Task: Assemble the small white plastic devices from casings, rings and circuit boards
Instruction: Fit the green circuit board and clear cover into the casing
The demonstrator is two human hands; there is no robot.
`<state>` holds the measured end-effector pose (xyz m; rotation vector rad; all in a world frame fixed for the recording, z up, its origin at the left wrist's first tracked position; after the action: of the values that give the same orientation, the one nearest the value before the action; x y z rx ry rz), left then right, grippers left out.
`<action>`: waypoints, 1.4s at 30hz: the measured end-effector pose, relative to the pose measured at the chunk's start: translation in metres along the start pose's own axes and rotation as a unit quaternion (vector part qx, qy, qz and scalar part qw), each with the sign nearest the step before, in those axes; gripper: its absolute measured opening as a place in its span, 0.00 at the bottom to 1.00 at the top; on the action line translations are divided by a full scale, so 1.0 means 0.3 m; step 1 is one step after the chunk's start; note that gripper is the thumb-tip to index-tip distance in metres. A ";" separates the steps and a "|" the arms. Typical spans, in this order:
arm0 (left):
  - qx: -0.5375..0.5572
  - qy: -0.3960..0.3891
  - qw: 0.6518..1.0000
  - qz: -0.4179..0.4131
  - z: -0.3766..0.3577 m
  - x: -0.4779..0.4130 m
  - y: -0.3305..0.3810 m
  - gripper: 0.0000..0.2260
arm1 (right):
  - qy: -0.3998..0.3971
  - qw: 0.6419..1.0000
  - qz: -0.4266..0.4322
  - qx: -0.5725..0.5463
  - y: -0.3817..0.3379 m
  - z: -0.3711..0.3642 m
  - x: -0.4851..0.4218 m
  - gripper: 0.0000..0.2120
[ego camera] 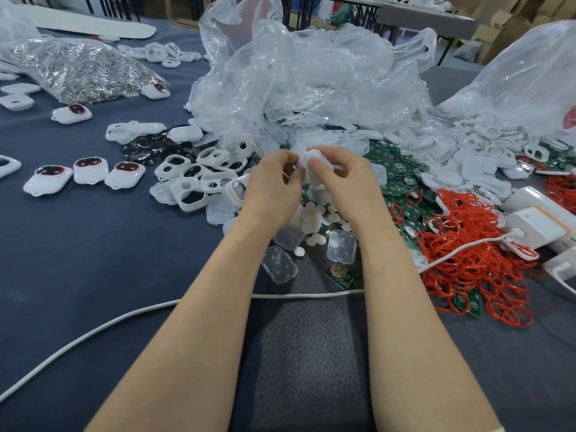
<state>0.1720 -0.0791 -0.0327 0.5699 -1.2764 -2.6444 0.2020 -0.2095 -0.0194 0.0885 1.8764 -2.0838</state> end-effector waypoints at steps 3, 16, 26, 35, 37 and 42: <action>0.020 0.015 1.000 -0.014 0.017 0.003 0.020 0.10 | 0.005 1.000 0.030 0.007 -0.026 -0.003 0.005 0.06; 0.092 0.011 0.996 0.019 0.030 0.007 0.002 0.08 | -0.005 0.995 -0.049 -0.087 0.036 -0.006 -0.003 0.07; 0.227 -0.054 0.972 0.041 -0.021 0.021 0.004 0.04 | 0.027 0.977 -0.093 -0.188 0.064 0.008 -0.001 0.05; 0.201 -0.005 0.979 0.042 0.005 0.023 -0.011 0.10 | 0.011 0.984 -0.092 -0.149 0.071 -0.019 -0.001 0.09; 0.187 -0.013 0.982 0.030 0.000 0.021 -0.002 0.10 | 0.017 0.984 -0.095 -0.152 0.074 -0.019 -0.003 0.11; 0.069 0.001 0.998 -0.012 -0.007 0.018 0.020 0.16 | 0.054 0.983 -0.089 -0.150 0.058 -0.005 0.007 0.03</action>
<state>0.1677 -0.0859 -0.0305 0.6098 -1.4700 -2.5881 0.2046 -0.2098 -0.0368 -0.0418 2.3185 -1.9106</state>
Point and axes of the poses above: each hand's wrist, its own x-axis away from the middle knuckle, its own z-axis out of the back of the hand, y = z × x, the point moved 9 cm from there along -x, towards the middle knuckle, and after that the axes turned 11 degrees about -x, right-handed, at the moved point
